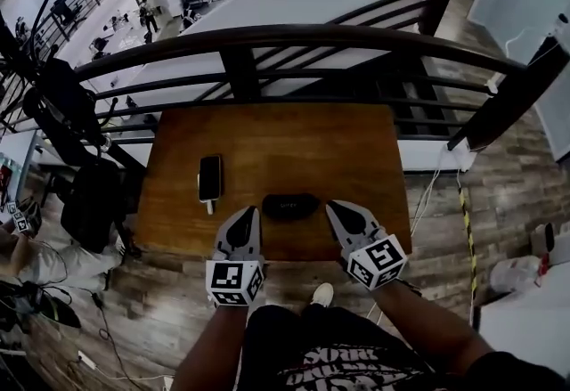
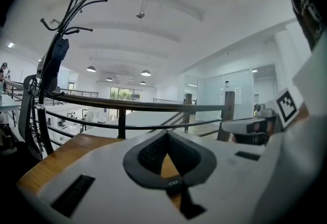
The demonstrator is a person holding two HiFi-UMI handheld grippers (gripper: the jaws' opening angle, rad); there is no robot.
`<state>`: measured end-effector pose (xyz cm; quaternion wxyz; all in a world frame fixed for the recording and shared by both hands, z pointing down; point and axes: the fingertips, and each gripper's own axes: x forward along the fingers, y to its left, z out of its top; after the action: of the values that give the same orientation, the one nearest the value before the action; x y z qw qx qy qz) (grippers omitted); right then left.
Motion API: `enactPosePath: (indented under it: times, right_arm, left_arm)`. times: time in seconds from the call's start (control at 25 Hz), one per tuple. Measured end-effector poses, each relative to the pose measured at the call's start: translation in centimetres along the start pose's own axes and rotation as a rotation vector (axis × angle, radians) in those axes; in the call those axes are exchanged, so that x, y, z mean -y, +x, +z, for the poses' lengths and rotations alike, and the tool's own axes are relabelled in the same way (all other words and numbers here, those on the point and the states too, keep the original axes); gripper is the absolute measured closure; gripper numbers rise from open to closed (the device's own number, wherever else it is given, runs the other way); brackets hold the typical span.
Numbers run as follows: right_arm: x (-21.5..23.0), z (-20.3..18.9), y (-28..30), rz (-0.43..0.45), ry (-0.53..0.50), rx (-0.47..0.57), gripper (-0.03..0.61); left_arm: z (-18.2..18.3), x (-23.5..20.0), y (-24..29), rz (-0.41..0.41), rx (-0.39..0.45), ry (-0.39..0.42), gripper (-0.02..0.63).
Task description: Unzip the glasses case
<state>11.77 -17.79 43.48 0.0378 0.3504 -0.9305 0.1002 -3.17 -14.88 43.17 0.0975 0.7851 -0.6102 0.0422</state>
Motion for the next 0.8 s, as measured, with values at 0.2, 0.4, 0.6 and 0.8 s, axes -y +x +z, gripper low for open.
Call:
enactPosePath:
  times: [0.2,0.4,0.6,0.8]
  right_arm:
    - [-0.5,-4.3,3.4,0.083,-0.034,-0.143,0.580]
    - [-0.1,-8.8,6.4,0.143,-0.082,-0.324,0.534]
    - [0.2,-14.4,10.4,0.210,-0.214,-0.525,0.486]
    - [0.4,-19.4,13.0,0.311,-0.437,-0.740,0.456]
  left_arm:
    - [-4.6,-2.8,1.3,0.018,-0.083,-0.004,0.609]
    - [-9.3,-4.2,3.3,-0.022,-0.183,-0.004,0.609]
    - [-15.4,-6.2,5.7,-0.105,-0.338,0.019,0.609]
    - [-20.3,-7.2,8.2,-0.194,-0.483,0.058,0.609]
